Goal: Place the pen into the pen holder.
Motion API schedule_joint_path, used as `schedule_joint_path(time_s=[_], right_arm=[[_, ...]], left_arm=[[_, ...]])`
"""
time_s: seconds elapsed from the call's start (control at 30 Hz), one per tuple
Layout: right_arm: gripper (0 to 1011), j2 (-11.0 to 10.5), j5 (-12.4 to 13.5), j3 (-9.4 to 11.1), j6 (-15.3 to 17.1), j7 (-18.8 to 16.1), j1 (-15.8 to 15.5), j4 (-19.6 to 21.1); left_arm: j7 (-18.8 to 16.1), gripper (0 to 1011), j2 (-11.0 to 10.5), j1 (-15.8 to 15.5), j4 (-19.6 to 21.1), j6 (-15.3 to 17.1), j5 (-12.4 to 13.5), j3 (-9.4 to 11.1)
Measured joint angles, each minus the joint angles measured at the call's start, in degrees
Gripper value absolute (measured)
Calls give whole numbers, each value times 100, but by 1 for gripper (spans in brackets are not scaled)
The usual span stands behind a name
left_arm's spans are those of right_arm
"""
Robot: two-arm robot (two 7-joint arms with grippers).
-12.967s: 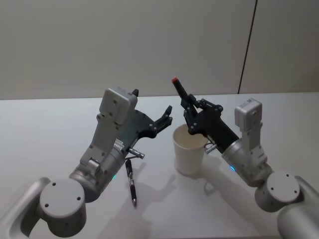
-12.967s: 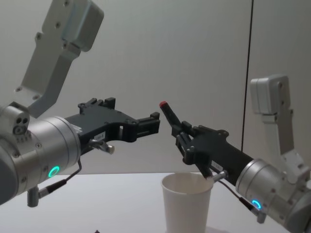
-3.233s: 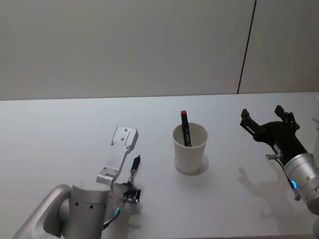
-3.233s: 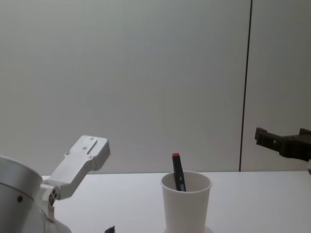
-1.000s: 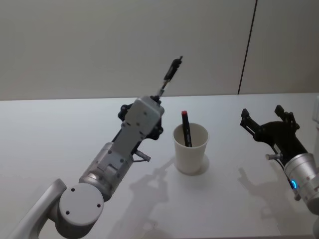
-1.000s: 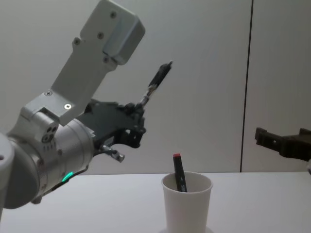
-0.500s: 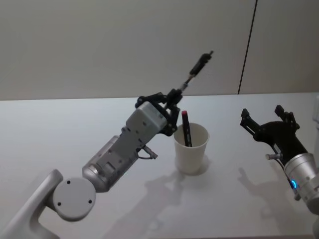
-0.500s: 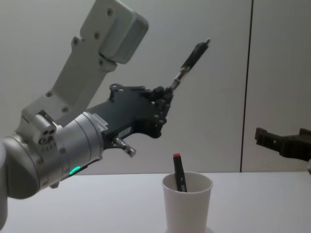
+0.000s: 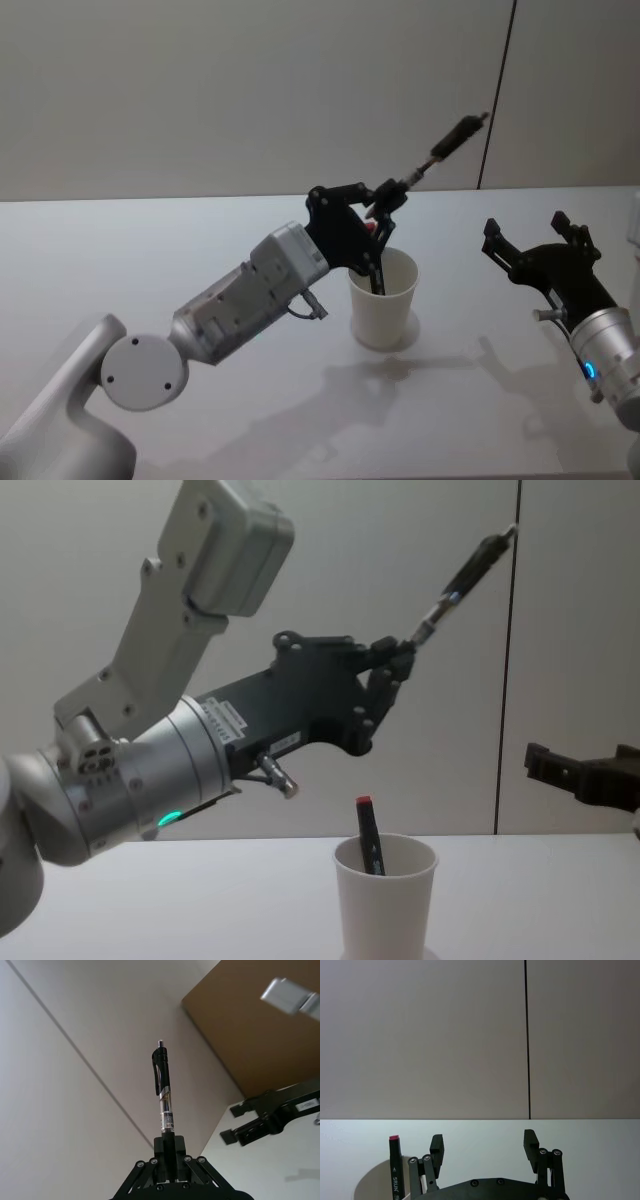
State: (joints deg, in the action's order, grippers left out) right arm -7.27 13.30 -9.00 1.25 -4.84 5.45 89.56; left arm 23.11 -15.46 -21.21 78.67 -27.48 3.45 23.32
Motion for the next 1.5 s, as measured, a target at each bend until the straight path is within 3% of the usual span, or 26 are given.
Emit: schedule_joint_path(time_s=[0.2,0.43,0.83,1.2,1.5], right_arm=[[1001,0,0,0,0,0,0,0],[1001,-7,16,0,-8,-38,-6,11],[1001,-119,328,48,-117,-587,-118,198],[1001,-330,712,151,-260,-1156,-323,490],[1001,-494,961,250,-350,-1418,-456,638]], left_arm=[[622,126,100,-278,-411,-586,-179,-2],[982,126,168,-452,-668,-936,-277,3],[1292,126,226,-602,-886,-1238,-365,11],[1405,126,246,-653,-963,-1341,-393,14],[1450,126,252,-673,-992,-1383,-405,14]])
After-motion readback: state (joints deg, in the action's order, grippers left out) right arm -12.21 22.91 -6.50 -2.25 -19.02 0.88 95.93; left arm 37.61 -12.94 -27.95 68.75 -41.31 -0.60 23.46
